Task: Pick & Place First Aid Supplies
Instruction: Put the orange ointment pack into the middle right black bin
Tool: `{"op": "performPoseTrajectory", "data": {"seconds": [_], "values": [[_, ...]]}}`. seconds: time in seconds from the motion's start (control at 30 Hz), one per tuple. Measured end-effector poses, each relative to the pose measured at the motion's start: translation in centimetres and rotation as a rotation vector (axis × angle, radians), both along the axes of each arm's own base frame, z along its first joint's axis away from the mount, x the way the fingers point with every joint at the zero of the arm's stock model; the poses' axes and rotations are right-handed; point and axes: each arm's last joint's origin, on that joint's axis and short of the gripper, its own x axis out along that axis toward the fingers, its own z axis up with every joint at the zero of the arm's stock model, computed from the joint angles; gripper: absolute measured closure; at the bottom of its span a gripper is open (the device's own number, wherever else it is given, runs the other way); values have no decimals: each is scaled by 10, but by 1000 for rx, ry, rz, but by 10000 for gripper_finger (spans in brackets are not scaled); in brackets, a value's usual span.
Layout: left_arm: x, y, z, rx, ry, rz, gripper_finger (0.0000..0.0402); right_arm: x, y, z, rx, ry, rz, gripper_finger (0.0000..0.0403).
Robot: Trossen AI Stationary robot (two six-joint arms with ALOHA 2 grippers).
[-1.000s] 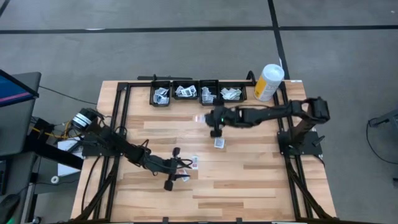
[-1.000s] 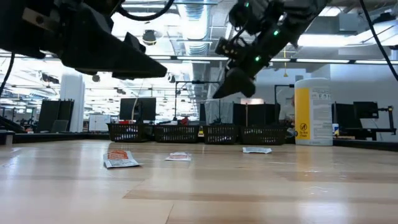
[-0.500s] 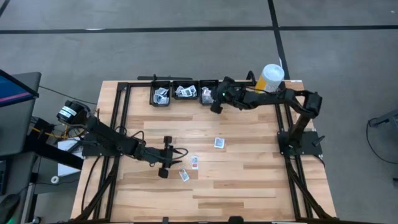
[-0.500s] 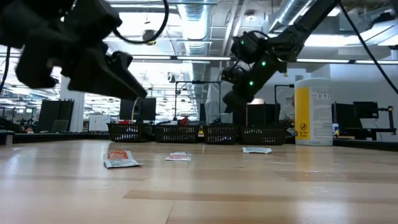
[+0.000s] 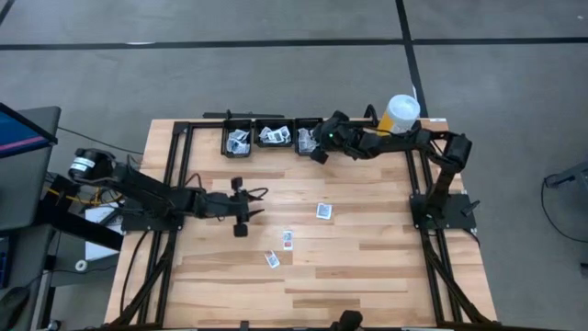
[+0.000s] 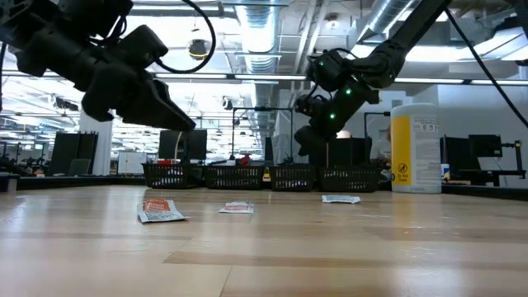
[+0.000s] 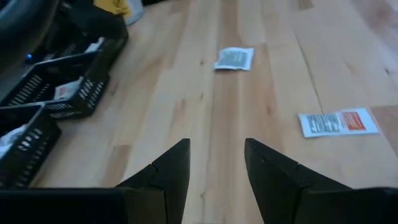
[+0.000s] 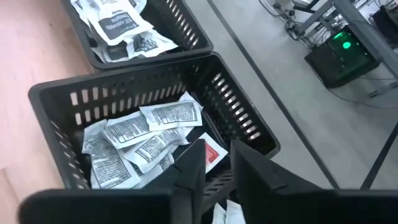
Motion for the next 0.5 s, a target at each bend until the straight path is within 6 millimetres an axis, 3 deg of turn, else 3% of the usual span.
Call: {"op": "performPoseTrajectory", "data": {"seconds": [0.2, 0.27, 0.4, 0.5], "values": [[-1, 7, 5, 6, -24, 25, 247, 1, 2, 0, 7, -3, 21, 301], [-1, 8, 5, 6, -27, 30, 247, 7, 11, 1, 43, -30, 102, 300], [-1, 9, 5, -13, -28, 30, 247, 31, 61, 11, 130, -143, 444, 318], [-1, 8, 5, -63, -38, 40, 247, 43, 108, 9, 119, -108, 640, 335]]}}
